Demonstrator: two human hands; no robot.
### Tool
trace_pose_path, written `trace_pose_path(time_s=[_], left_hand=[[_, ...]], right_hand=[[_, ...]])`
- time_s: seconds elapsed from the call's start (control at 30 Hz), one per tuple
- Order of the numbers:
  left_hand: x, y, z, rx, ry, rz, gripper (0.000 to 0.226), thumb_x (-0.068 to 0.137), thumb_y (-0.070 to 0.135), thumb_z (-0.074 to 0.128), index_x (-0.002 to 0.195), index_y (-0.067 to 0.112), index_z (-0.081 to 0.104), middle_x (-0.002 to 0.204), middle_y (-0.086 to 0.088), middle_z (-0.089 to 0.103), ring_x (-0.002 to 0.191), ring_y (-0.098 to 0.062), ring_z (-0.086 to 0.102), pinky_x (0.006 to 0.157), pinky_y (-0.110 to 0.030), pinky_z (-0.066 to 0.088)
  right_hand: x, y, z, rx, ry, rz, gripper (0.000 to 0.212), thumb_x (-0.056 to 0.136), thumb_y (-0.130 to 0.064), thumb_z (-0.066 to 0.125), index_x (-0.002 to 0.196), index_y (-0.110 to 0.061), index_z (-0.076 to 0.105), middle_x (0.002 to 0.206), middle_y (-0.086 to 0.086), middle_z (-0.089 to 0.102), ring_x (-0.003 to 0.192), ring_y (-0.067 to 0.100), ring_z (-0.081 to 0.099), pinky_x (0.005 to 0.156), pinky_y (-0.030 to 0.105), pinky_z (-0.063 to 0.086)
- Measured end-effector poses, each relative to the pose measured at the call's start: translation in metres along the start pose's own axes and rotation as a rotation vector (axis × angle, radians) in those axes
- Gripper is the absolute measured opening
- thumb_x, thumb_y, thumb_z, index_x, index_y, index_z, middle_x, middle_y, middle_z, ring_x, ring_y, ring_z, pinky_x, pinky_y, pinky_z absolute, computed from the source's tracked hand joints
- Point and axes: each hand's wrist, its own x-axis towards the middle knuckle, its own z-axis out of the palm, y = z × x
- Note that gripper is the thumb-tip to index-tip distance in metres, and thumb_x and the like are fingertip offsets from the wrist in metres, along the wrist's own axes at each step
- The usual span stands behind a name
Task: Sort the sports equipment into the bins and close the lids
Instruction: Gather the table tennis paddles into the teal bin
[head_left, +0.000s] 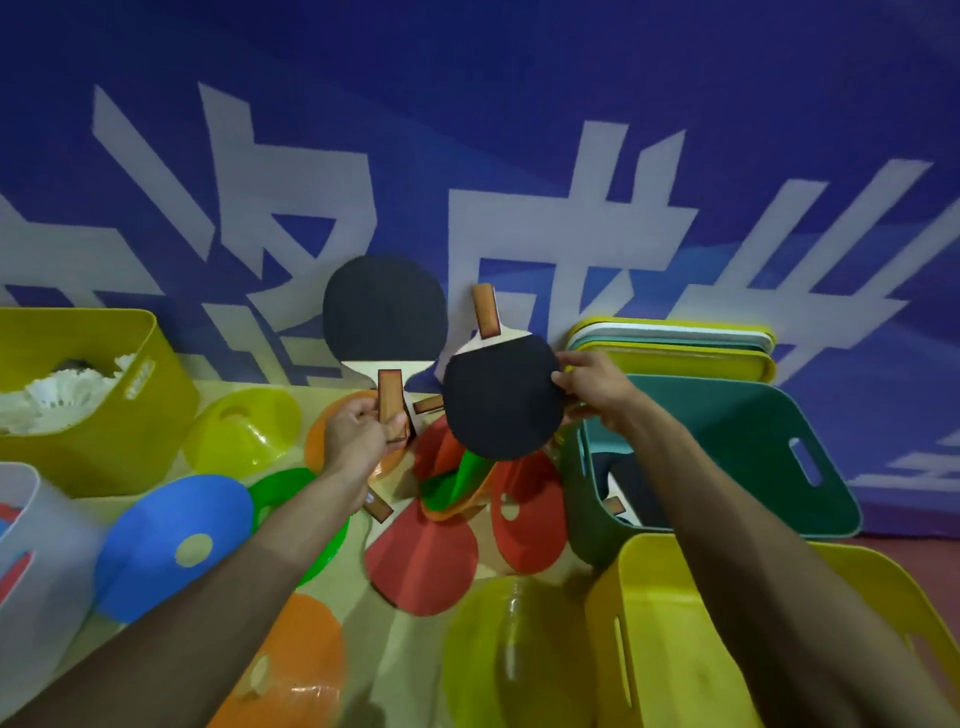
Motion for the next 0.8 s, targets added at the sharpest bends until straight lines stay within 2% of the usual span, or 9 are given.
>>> trace_pose_path(time_s=[0.13,0.27,0.33,0.37,0.43,0.53,0.63,0.73,0.8], left_hand=[[-0.014,-0.002,0.027,0.076,-0.088,0.048,0.033,0.084,-0.004,0.064,0.115,-0.003,0.055,0.085,-0.012,0.068,0.068,-0.020,0.067,0.066,-0.032,0.056],[-0.032,-0.004,0.058,0.122,-0.174,0.077,0.035,0.086,-0.001,0.062,0.120,0.000,0.056,0.101,-0.014,0.067,0.075,-0.022,0.068,0.065,-0.026,0.058],[-0.042,-0.004,0.075,0.115,-0.205,0.070,0.036,0.088,-0.004,0.059,0.124,-0.002,0.054,0.105,-0.016,0.064,0.074,-0.021,0.065,0.061,-0.021,0.058],[-0.047,-0.004,0.082,0.111,-0.221,0.070,0.037,0.088,-0.005,0.057,0.125,-0.004,0.052,0.105,-0.017,0.062,0.072,-0.020,0.064,0.059,-0.018,0.057],[-0.053,-0.008,0.094,0.107,-0.234,0.066,0.037,0.089,-0.005,0.057,0.125,-0.006,0.052,0.105,-0.018,0.061,0.071,-0.020,0.063,0.056,-0.016,0.056],[-0.059,-0.015,0.106,0.122,-0.230,0.052,0.036,0.089,-0.003,0.058,0.125,-0.004,0.053,0.103,-0.016,0.063,0.073,-0.022,0.065,0.057,-0.018,0.056],[-0.064,-0.020,0.114,0.142,-0.220,0.047,0.036,0.089,-0.003,0.057,0.125,-0.003,0.054,0.102,-0.016,0.064,0.076,-0.026,0.065,0.062,-0.023,0.058],[-0.070,-0.020,0.118,0.175,-0.227,0.045,0.038,0.089,-0.004,0.057,0.127,-0.001,0.053,0.107,-0.017,0.064,0.089,-0.033,0.066,0.074,-0.031,0.057],[-0.071,-0.020,0.120,0.200,-0.229,0.053,0.039,0.089,-0.004,0.057,0.127,-0.001,0.053,0.109,-0.017,0.065,0.090,-0.032,0.066,0.073,-0.029,0.058]], right_hand=[[-0.012,0.011,-0.051,0.006,0.101,-0.024,0.034,0.097,-0.005,0.041,0.122,-0.020,0.061,0.094,0.007,0.064,0.078,0.021,0.059,0.066,0.034,0.053],[-0.024,0.032,-0.105,-0.032,0.234,-0.003,0.037,0.097,-0.005,0.042,0.123,-0.021,0.061,0.082,0.003,0.061,0.067,0.014,0.055,0.056,0.029,0.050],[-0.029,0.047,-0.130,-0.128,0.286,0.011,0.038,0.096,-0.003,0.041,0.119,-0.025,0.062,0.076,0.001,0.058,0.064,0.014,0.052,0.057,0.030,0.050],[-0.030,0.055,-0.143,-0.198,0.300,0.007,0.039,0.095,-0.002,0.041,0.120,-0.022,0.063,0.079,0.004,0.060,0.066,0.018,0.054,0.060,0.033,0.051],[-0.033,0.071,-0.163,-0.354,0.329,0.004,0.040,0.094,-0.003,0.043,0.126,-0.018,0.062,0.099,0.012,0.064,0.081,0.026,0.057,0.074,0.037,0.051],[-0.036,0.092,-0.183,-0.485,0.341,0.018,0.040,0.094,-0.004,0.044,0.127,-0.019,0.061,0.127,0.014,0.060,0.111,0.034,0.055,0.091,0.034,0.044],[-0.031,0.110,-0.191,-0.552,0.323,0.028,0.041,0.093,-0.004,0.044,0.125,-0.022,0.063,0.129,0.015,0.059,0.116,0.034,0.054,0.096,0.036,0.043],[-0.020,0.124,-0.196,-0.588,0.278,0.031,0.040,0.096,-0.005,0.041,0.125,-0.023,0.063,0.130,0.013,0.058,0.116,0.032,0.053,0.098,0.038,0.044],[-0.011,0.130,-0.197,-0.610,0.254,0.026,0.040,0.096,-0.005,0.040,0.124,-0.023,0.063,0.128,0.013,0.059,0.113,0.032,0.055,0.096,0.039,0.045]])
